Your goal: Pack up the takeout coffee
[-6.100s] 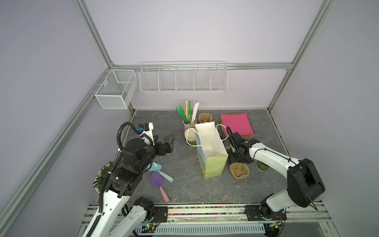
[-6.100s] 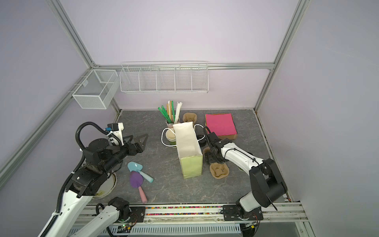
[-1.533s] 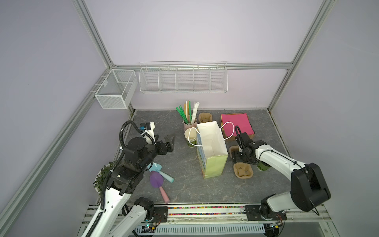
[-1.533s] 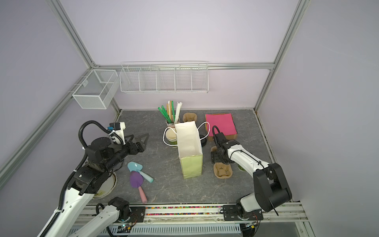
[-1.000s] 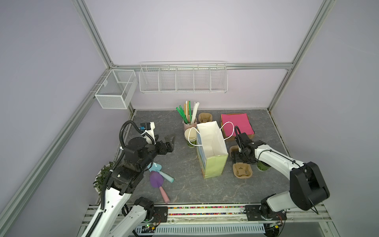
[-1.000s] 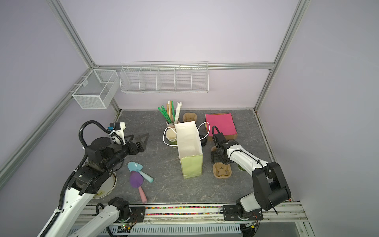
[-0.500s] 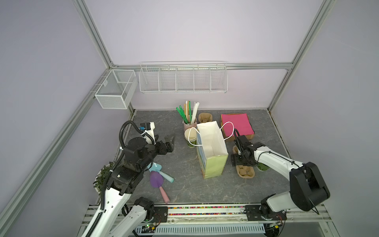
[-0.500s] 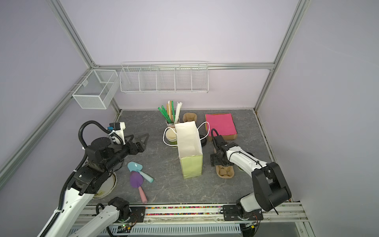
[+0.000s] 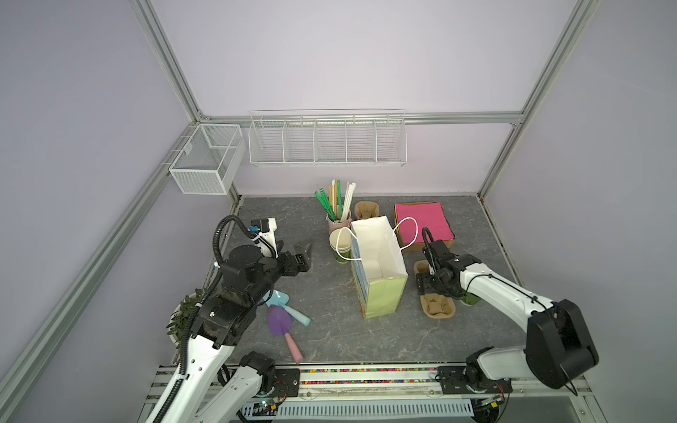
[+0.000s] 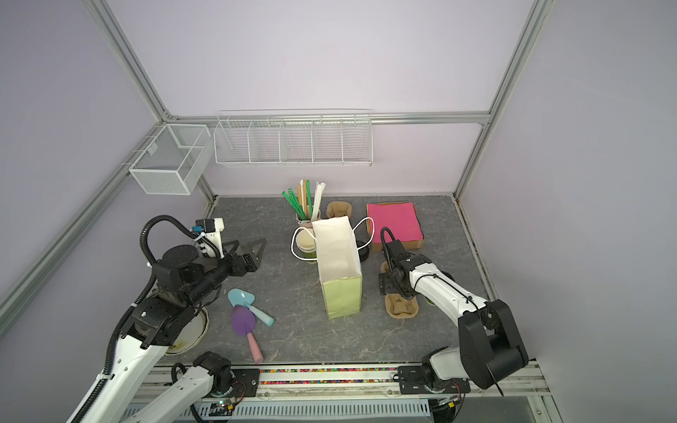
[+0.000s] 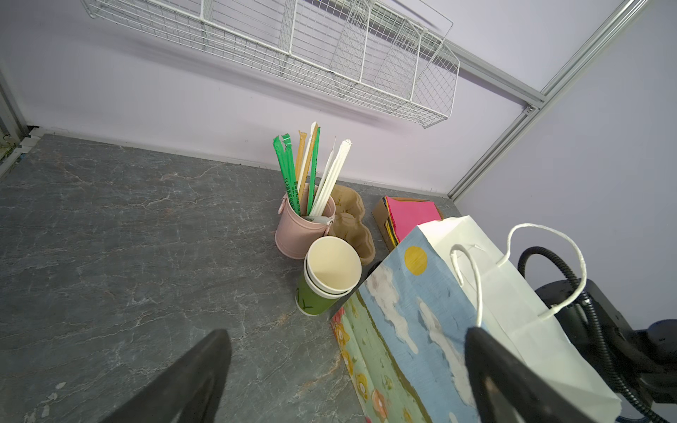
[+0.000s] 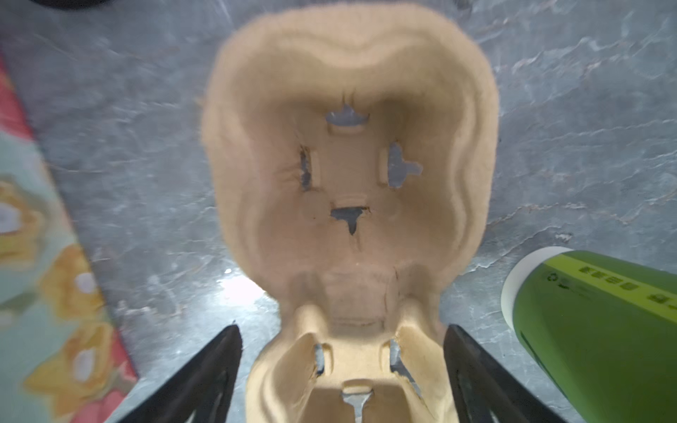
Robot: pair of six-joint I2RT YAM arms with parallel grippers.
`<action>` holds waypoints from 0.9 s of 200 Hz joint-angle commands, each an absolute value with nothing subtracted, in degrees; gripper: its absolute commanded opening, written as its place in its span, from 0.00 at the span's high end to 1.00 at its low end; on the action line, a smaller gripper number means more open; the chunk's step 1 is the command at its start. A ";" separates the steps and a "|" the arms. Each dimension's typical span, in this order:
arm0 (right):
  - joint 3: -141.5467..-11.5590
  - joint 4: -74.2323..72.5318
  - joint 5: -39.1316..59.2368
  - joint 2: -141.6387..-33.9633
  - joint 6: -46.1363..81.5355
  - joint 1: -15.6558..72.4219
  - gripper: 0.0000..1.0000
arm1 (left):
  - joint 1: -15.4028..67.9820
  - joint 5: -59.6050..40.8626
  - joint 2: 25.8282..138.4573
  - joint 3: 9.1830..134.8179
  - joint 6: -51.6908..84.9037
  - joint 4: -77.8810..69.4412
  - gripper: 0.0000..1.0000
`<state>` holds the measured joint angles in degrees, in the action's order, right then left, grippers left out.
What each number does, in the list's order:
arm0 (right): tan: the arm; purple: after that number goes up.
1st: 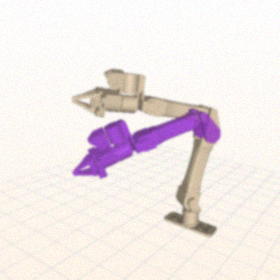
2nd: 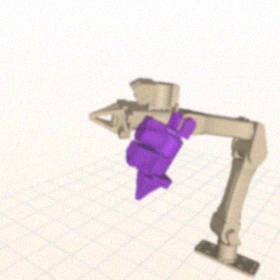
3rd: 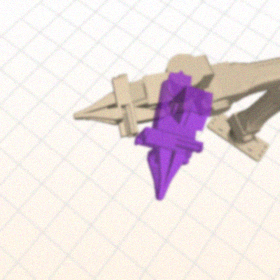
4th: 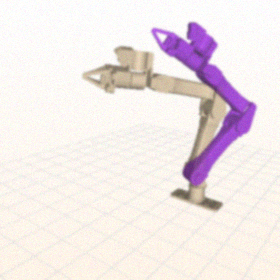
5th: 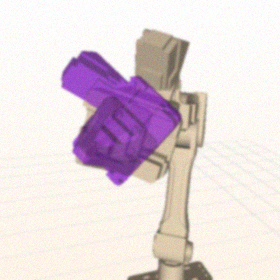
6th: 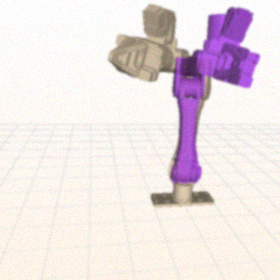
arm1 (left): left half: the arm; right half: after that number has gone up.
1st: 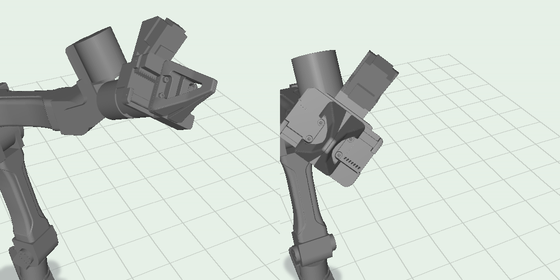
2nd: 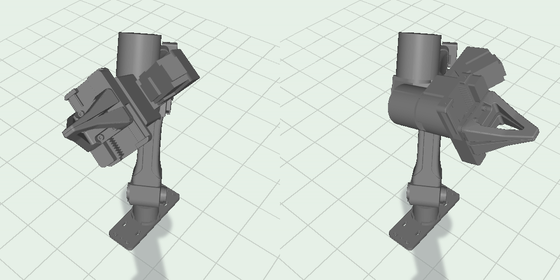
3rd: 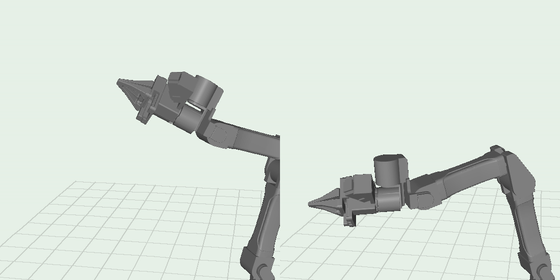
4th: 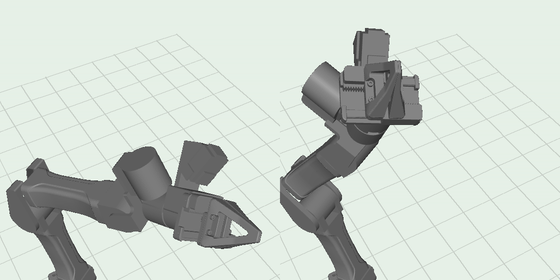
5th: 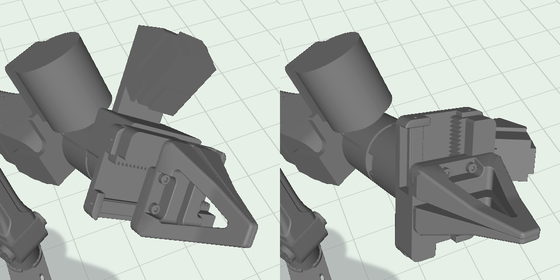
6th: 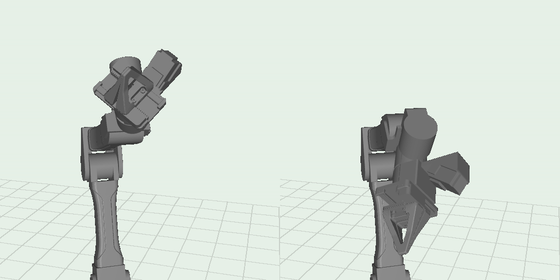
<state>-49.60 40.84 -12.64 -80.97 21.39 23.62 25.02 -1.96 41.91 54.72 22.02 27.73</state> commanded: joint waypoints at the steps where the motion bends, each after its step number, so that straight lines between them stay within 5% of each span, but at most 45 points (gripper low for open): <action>1: -49.99 41.46 -13.95 -80.52 21.28 22.50 0.11 | 24.70 -2.30 41.89 54.32 21.09 27.42 0.01; 180: -48.25 38.42 -12.07 -81.19 19.86 20.74 0.12 | 24.80 -2.13 41.47 54.23 20.87 27.82 0.01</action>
<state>-49.15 38.70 -11.14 -80.93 20.73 20.82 25.02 -1.96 41.93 54.72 21.85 27.75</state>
